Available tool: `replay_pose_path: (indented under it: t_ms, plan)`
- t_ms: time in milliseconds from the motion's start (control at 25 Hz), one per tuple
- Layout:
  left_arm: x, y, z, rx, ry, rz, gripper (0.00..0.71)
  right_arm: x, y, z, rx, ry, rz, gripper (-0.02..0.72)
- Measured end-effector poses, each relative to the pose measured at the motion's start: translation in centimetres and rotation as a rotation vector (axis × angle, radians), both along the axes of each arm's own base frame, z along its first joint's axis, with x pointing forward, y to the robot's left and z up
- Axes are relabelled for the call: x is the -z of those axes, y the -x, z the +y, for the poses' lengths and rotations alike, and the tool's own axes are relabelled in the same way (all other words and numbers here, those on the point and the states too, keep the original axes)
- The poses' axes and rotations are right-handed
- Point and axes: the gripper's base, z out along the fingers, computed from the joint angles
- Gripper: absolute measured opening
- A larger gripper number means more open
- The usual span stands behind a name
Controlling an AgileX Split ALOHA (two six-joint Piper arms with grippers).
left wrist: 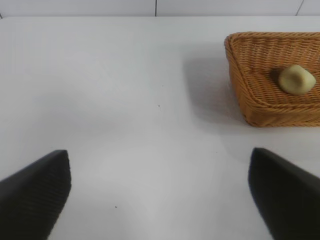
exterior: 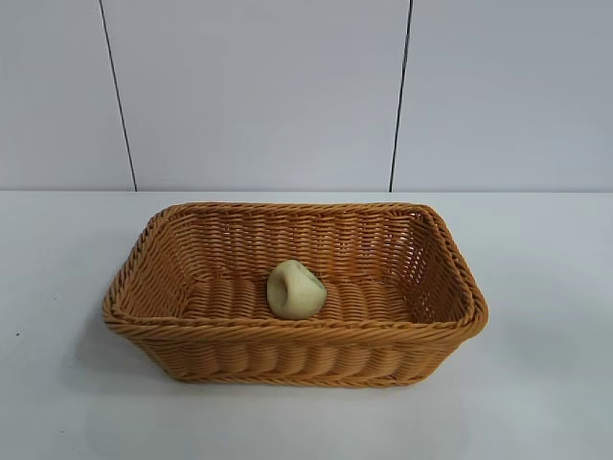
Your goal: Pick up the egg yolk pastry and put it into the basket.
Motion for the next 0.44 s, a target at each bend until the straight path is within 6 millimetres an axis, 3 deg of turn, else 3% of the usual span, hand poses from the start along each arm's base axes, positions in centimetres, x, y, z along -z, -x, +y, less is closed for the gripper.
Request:
replay_pose_path:
  t_ms: [440]
  plan:
    - [0.00,0.00,0.00,0.000,-0.001,0.000,0.692,0.01,0.41,-0.01,0.000,-0.001,-0.026,0.653]
